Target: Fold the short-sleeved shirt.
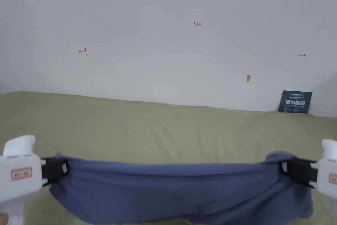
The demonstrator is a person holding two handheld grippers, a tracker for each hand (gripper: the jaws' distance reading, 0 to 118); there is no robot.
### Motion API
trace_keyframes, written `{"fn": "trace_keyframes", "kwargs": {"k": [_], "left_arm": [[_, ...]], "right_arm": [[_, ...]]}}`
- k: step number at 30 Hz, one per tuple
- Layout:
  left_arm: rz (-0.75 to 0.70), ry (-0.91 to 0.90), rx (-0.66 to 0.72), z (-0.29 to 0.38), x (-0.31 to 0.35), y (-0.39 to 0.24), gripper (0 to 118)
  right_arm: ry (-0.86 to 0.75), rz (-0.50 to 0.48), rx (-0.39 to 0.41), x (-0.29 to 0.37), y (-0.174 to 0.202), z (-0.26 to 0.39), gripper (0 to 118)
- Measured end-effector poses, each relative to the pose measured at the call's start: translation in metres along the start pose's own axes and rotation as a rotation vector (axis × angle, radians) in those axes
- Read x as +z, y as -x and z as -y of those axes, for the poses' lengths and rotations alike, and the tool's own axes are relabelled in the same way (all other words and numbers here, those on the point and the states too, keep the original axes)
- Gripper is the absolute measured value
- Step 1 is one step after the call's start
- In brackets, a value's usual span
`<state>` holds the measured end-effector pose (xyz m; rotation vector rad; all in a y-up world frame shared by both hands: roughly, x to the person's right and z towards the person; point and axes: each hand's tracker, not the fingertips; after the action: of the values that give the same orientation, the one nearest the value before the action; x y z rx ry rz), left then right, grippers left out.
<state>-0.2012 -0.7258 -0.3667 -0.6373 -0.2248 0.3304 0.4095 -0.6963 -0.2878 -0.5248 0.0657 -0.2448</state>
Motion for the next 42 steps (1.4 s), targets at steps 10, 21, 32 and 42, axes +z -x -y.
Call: {"fn": "trace_keyframes", "kwargs": {"k": [10, 21, 32, 42], "left_arm": [[0.001, 0.156, 0.054, 0.133, 0.076, -0.002, 2], [-0.068, 0.252, 0.189, 0.189, 0.107, 0.004, 106], [-0.190, -0.263, -0.276, 0.166, 0.178, -0.081, 56], [-0.231, -0.164, -0.231, 0.169, 0.167, -0.067, 0]], "right_arm": [[0.137, -0.028, -0.064, 0.059, -0.019, 0.115, 8], [0.179, 0.082, -0.123, 0.083, -0.036, 0.153, 98], [-0.169, 0.260, 0.266, 0.161, 0.072, 0.130, 0], [-0.155, 0.200, 0.218, 0.162, 0.094, 0.155, 0]]}}
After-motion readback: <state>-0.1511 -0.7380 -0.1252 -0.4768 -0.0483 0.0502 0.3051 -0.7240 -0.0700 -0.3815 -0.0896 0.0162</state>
